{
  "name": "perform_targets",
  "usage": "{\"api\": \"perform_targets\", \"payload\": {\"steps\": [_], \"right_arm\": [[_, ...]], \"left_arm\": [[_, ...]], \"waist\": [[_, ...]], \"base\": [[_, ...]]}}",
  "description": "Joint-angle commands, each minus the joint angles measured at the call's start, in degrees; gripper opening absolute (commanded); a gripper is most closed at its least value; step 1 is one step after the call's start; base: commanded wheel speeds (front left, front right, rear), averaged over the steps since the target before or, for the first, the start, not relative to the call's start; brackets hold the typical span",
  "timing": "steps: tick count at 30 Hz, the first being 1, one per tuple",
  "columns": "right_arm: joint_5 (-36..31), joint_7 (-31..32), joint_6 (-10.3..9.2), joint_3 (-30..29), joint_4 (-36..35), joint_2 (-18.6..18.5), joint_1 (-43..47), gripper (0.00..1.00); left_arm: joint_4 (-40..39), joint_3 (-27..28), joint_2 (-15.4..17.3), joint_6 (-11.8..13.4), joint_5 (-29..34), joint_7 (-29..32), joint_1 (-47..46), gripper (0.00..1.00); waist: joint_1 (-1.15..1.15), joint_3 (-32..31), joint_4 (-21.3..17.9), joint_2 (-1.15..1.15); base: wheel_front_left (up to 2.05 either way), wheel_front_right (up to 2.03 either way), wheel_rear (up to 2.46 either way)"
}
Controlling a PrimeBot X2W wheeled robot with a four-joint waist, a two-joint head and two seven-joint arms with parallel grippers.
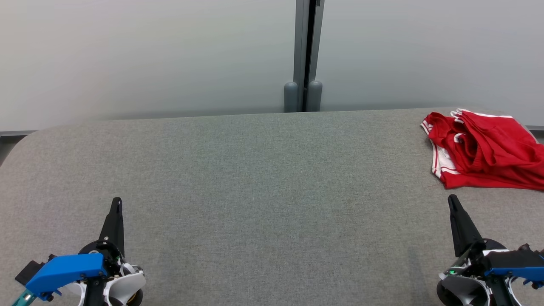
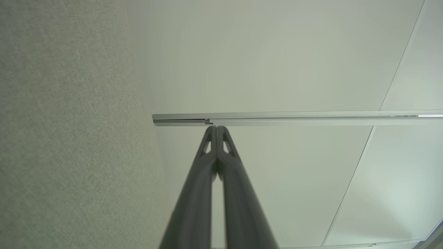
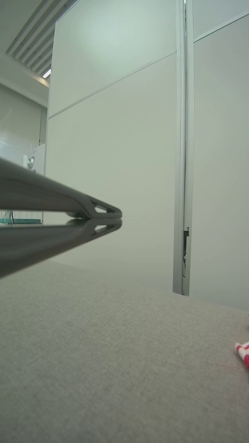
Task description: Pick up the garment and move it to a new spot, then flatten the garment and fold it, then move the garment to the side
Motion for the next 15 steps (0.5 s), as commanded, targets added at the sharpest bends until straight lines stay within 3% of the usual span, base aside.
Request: {"api": "perform_targets", "payload": {"steps": [1,15], "right_arm": [[0.13,0.21,0.02,-0.16,0.09,0.05,-0.63,0.00],[0.14,0.20,0.02,-0.14,0.09,0.05,-0.63,0.00]], "left_arm": [[-0.21,0.09,-0.11,-0.56,-0.16,0.21,-0.56,0.00],[-0.22,0.09,-0.10,-0.56,-0.16,0.20,-0.56,0.00]], "waist": [[0.00,0.00,0.00,0.00],[0.00,0.00,0.00,0.00]], "base": [[0.00,0.00,0.00],[0.00,0.00,0.00]]}}
